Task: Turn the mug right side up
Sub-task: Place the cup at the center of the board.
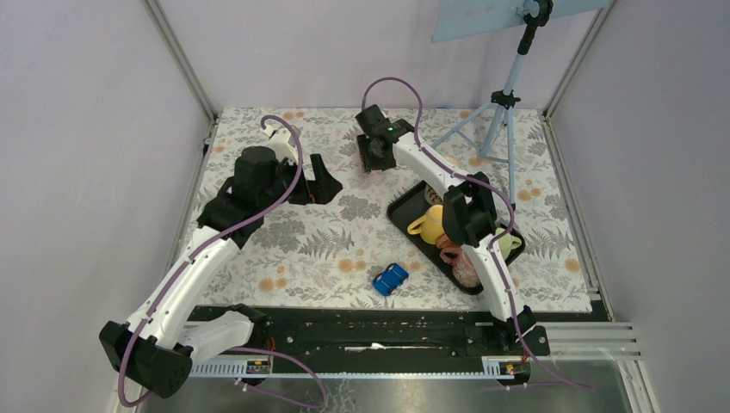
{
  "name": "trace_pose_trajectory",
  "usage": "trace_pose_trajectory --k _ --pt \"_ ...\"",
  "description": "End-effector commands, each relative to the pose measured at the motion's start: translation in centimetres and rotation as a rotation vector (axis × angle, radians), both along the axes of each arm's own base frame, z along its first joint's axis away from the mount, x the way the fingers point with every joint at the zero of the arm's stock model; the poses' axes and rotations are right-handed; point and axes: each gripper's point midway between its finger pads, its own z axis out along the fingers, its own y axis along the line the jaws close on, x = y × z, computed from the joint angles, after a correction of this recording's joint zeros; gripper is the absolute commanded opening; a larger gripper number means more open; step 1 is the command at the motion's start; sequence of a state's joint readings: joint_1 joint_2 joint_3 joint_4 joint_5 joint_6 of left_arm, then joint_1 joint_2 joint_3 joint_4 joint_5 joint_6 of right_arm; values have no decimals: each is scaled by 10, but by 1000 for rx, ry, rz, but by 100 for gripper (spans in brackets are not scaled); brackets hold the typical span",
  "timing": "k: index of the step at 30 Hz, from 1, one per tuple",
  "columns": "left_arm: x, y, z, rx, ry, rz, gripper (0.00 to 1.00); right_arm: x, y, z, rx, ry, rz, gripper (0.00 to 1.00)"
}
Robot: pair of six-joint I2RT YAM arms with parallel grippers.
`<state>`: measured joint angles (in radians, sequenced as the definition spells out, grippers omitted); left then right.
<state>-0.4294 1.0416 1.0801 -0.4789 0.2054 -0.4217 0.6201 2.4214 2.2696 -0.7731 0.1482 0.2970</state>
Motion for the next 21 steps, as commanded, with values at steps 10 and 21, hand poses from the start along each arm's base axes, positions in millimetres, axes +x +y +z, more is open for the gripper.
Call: trace_pose_trajectory --k 10,21 --pt "0 -15 13 -50 -66 -91 99 -17 2 71 70 -74 -4 75" --pt "-8 -55 0 -24 -109 -159 99 -71 -30 160 181 -198 -6 100"
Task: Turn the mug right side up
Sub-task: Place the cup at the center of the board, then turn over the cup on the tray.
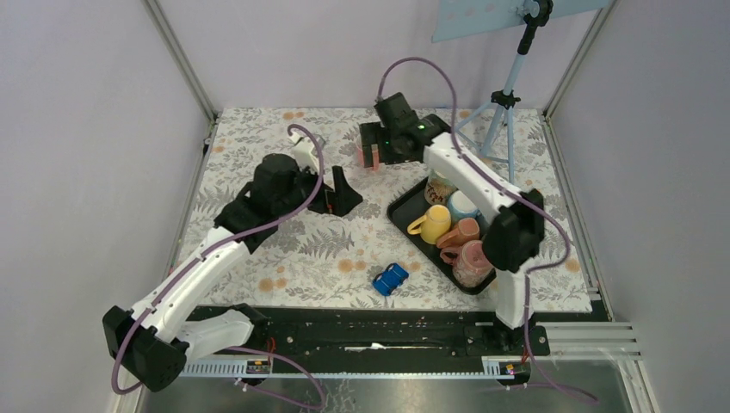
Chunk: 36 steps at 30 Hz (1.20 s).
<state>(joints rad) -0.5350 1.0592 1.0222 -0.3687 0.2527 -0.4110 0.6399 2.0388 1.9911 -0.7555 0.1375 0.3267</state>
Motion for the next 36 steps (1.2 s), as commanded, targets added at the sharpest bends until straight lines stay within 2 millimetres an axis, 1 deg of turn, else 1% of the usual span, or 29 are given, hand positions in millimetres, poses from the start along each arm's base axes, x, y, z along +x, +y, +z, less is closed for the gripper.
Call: trace_pose_trajectory --k 1,2,3,5,8,9,10,11,16,17,20,22,26,28,32,36 --pt "7 -18 6 -1 -79 -6 99 -24 -14 64 89 -116 -14 100" --pt "7 -20 5 -1 -77 -6 99 -31 -22 66 81 -121 -27 100" --pt "7 -23 5 -4 -75 -8 99 -35 -28 74 81 -137 -38 100" --pt "6 -29 3 -11 -71 -14 99 -49 -43 77 74 -139 -63 100" --pt "5 -39 -1 1 -72 -38 99 -70 -59 78 88 -128 -91 100" --pt "4 -43 -5 13 -73 -55 99 -77 -66 79 91 -129 -108 100" --pt "4 -47 -8 25 -80 -71 99 -84 -73 84 104 -140 -124 100" --pt "4 -52 -12 37 -86 -87 99 -90 -78 84 105 -140 -140 100" --pt "10 -82 -30 102 -142 -187 99 -111 -107 93 123 -178 -230 100" --pt "15 -89 -39 122 -146 -204 99 -114 -112 97 131 -192 -243 100" --pt "23 -105 -56 161 -171 -277 99 -124 -127 105 140 -237 -266 100" --pt "31 -117 -62 185 -192 -327 98 -129 -135 113 148 -268 -278 100" --pt "43 -138 -80 238 -205 -422 93 -139 -146 129 177 -321 -287 100" --pt "47 -149 -94 258 -194 -471 89 -142 -150 135 190 -339 -290 100" --pt "51 -167 -114 294 -177 -566 79 -146 -153 144 214 -363 -294 100" --pt "46 -185 -131 337 -154 -650 69 -148 -157 149 220 -380 -300 100"
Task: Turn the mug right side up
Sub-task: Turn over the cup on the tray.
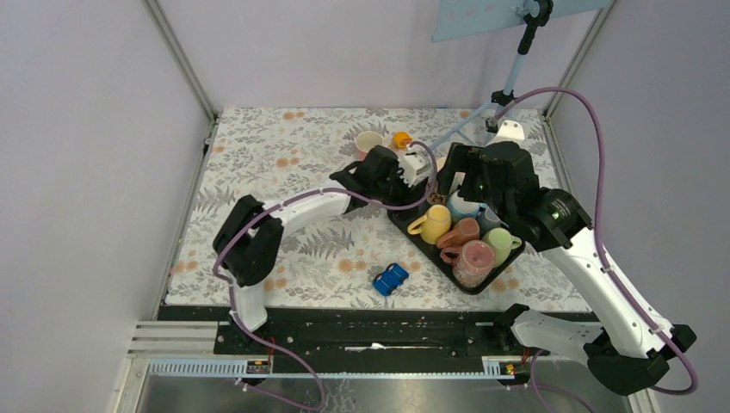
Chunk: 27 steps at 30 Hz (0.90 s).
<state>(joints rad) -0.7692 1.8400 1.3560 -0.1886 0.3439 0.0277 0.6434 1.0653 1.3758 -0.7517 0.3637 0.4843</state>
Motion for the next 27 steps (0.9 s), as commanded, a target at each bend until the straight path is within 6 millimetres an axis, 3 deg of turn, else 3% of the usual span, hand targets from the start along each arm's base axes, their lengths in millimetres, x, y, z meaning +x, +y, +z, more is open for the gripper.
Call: trace_pose_trajectory --k 1,6,15,27 --pt "-8 -28 4 13 -41 -153 68 2 -5 7 12 -38 -35 100" --pt "-13 -42 -10 69 -22 -212 62 1 -6 9 18 -46 -38 100" --pt "-28 -49 -39 158 34 -285 58 0 -8 9 16 -51 -44 100" --pt "-41 -47 -20 125 40 -298 56 0 -4 1 19 -27 -33 100"
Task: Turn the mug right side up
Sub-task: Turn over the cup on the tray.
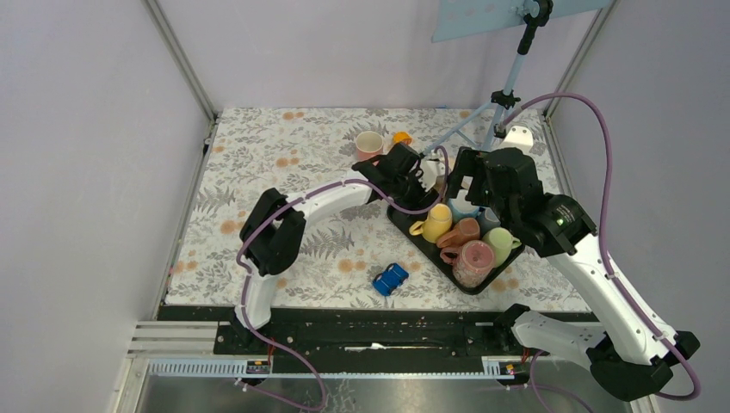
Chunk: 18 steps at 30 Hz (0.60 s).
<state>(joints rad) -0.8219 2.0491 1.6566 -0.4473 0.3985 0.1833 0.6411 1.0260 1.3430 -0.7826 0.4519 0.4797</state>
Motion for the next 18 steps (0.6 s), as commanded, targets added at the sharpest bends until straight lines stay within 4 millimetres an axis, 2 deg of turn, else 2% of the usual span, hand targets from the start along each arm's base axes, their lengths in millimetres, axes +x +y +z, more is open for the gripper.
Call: trace_pose_trajectory --k 1,6,18 --pt "-35 -12 1 -3 23 -105 56 5 19 8 76 -22 41 100" --pt "-40 -10 0 -10 40 -107 56 3 16 14 90 -39 30 100" --pt "-22 -26 -16 0 29 -80 53 1 14 23 106 -59 28 100"
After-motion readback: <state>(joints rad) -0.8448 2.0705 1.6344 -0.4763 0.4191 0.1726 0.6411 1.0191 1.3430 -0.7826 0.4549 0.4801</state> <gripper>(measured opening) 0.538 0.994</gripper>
